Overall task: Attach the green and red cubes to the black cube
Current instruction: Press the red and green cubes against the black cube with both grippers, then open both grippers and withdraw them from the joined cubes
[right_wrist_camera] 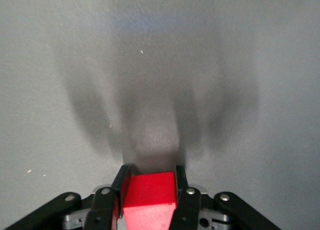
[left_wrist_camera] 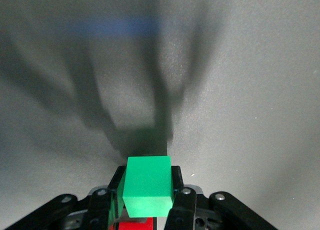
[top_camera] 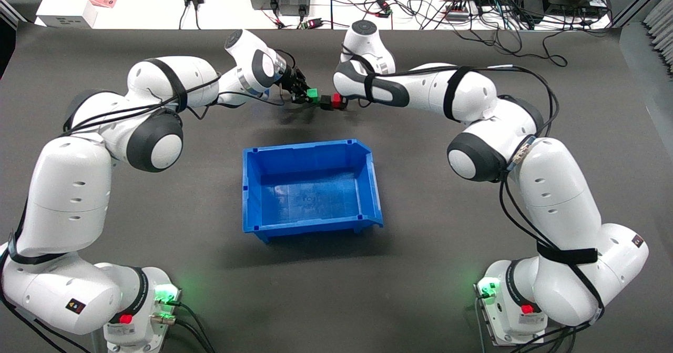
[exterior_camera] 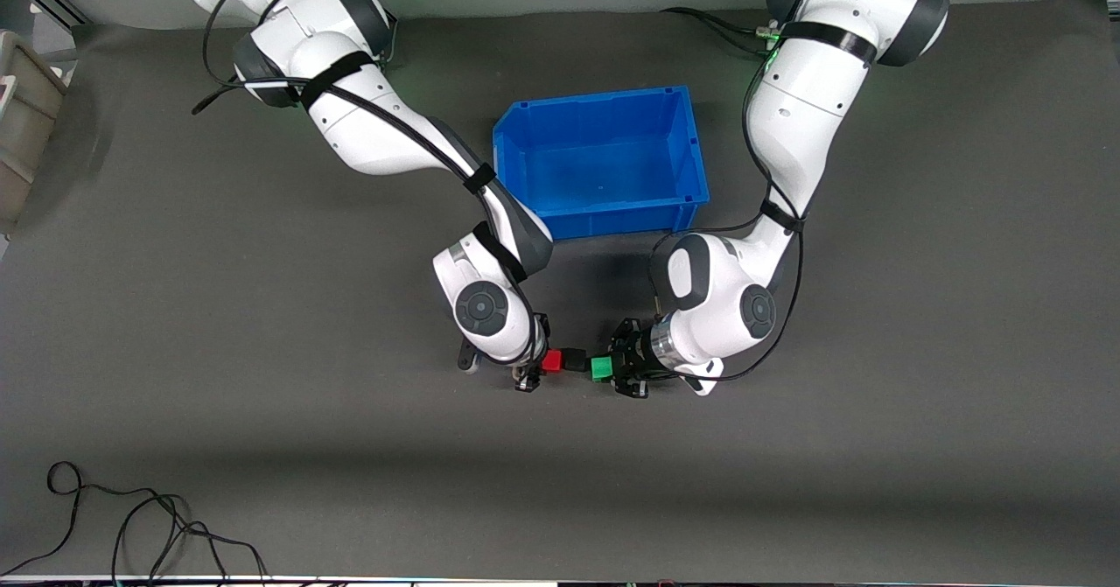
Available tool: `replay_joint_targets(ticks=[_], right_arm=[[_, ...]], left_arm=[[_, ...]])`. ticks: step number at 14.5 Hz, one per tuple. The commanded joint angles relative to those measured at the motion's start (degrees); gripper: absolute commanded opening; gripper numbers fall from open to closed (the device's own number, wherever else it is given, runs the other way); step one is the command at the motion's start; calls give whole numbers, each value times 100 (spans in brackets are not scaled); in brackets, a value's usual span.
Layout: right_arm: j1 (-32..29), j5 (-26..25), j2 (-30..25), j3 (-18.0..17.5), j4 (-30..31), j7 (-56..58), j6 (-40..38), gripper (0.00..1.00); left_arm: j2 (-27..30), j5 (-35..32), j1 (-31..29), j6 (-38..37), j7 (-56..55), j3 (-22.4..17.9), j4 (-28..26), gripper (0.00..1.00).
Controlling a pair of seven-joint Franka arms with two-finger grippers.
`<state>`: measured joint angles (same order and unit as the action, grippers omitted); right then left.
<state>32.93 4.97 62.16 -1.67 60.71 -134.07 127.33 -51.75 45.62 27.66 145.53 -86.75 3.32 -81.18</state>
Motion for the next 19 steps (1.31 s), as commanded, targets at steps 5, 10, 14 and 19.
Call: replay_joint_targets(ticks=[5,10,14,19], right_arm=[[82,-102,288,79,-454,-42,134,64],[47,-102,139,79,-472,320,73,99],[-6,-84,-440,87,-489,547,-400,99],[-277,-50,-1626,79,-481,2284,-1953,99]], left_arm=[[-72,-18,275,45,-132,-95,50,30],[-72,-18,276,45,-124,-95,32,71],[-1,-27,205,-60,-79,-130,50,100],[586,-806,-409,-1216,26,-174,-47,100]])
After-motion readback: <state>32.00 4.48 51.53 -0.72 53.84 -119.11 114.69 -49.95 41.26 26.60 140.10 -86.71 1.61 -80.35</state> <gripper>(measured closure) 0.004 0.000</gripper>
